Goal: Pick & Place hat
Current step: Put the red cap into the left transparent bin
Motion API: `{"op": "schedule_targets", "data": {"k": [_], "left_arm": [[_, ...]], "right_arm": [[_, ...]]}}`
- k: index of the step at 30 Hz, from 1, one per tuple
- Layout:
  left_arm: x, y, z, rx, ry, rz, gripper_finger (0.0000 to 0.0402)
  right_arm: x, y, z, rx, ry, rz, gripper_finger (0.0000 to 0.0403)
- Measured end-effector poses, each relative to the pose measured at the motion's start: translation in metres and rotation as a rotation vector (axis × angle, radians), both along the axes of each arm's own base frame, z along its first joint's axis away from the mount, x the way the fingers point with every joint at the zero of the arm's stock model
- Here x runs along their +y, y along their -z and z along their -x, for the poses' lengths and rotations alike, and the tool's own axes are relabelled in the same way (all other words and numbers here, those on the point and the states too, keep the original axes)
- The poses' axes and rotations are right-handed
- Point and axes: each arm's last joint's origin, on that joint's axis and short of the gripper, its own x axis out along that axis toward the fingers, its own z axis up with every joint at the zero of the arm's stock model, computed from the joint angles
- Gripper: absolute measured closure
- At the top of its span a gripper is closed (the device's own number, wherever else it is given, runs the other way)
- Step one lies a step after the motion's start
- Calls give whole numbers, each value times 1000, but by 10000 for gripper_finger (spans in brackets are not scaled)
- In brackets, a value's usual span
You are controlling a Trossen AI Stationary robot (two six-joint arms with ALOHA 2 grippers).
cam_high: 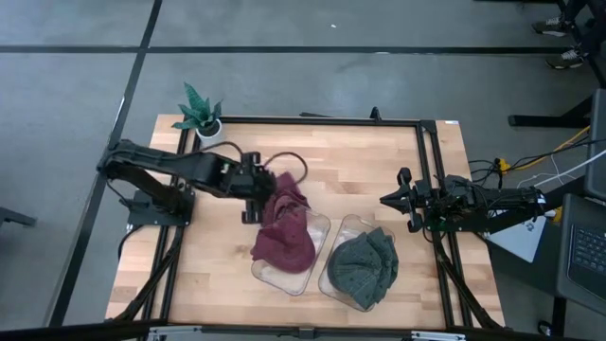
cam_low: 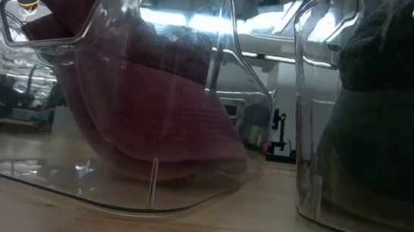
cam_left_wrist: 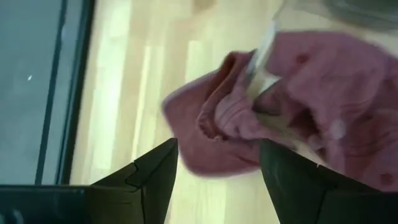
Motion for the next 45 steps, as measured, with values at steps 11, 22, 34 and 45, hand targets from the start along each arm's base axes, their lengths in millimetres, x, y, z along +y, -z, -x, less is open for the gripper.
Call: {"op": "schedule_targets", "data": {"k": [11,22,34,45], "left_arm": [[12,45,44,-140,18,4,182],[15,114,66,85,509,-224,182],[29,170,66,87,715,-303,182],[36,198,64,46,784,-290,182]], "right_arm": [[0,0,0,0,0,0,369],[0,0,0,0,0,0,369],[0,0,0,0,0,0,369],[0,0,0,0,0,0,369]]}}
